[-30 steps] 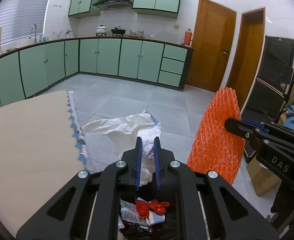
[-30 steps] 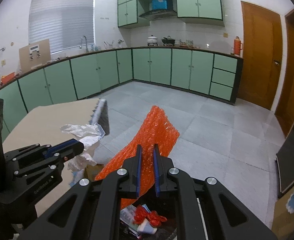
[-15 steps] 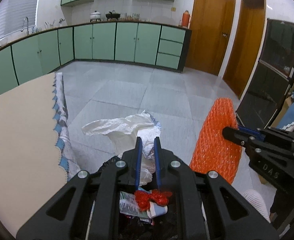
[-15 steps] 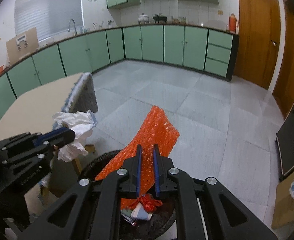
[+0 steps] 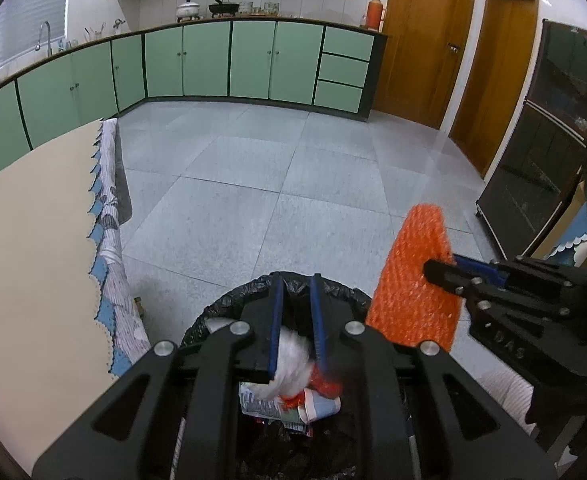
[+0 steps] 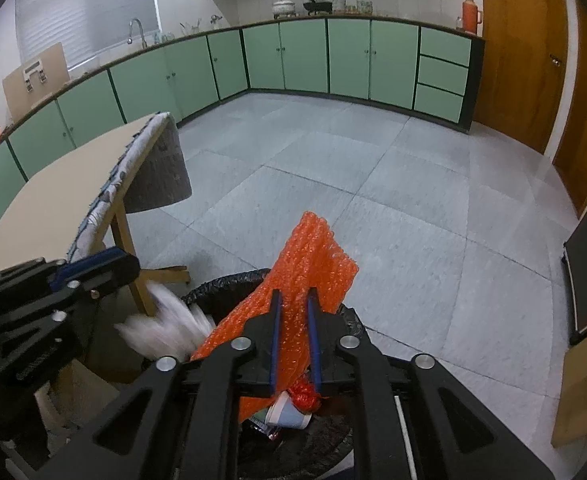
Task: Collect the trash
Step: 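Open both tools over the bin to drop the tissue and mesh net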
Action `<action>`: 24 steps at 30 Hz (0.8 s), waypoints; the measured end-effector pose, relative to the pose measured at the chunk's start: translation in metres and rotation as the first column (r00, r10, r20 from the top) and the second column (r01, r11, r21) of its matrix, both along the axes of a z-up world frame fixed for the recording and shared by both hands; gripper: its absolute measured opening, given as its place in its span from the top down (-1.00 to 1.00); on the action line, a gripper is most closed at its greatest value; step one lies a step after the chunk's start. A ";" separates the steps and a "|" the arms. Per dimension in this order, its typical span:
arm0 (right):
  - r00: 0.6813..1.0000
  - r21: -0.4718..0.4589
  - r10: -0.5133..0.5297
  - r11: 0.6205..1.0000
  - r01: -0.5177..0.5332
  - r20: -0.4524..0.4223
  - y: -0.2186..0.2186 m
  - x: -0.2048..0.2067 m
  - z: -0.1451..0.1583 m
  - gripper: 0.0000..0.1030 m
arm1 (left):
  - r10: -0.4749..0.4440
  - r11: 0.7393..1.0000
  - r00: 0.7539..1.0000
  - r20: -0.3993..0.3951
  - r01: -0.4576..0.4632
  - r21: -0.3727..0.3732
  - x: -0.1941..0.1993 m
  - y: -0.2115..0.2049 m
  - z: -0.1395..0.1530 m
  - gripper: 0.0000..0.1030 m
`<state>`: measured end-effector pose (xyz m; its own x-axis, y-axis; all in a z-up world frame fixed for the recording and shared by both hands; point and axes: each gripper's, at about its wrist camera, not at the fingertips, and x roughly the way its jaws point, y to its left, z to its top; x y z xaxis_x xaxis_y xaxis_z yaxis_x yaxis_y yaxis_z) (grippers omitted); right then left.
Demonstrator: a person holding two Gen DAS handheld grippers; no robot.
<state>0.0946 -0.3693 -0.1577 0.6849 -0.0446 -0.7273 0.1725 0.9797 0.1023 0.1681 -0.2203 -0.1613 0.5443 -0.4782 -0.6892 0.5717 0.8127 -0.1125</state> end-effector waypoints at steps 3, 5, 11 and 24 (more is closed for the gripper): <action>1.000 0.003 0.005 1.000 -0.005 -0.019 -0.002 0.003 -0.007 0.53 | 0.006 1.000 1.000 0.004 -0.006 -0.009 0.001 0.001 0.005 0.72; 1.000 0.001 0.004 1.000 -0.004 -0.029 -0.001 0.005 -0.011 0.42 | 0.013 1.000 1.000 0.007 -0.013 -0.017 0.002 0.002 0.007 0.72; 1.000 -0.008 -0.013 1.000 0.012 -0.022 0.000 0.000 -0.010 -0.22 | 0.037 0.999 0.999 0.032 -0.036 -0.028 -0.001 0.011 0.018 0.60; 0.993 -0.035 -0.032 0.999 0.036 0.117 0.012 -0.027 0.049 -0.88 | 0.088 0.994 0.989 0.115 -0.079 -0.080 -0.017 0.048 0.063 -0.24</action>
<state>0.0673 -0.3571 -0.1088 0.7624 -0.0949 -0.6401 0.1947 0.9770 0.0871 0.1507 -0.1727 -0.0979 0.6601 -0.4752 -0.5818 0.5147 0.8502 -0.1105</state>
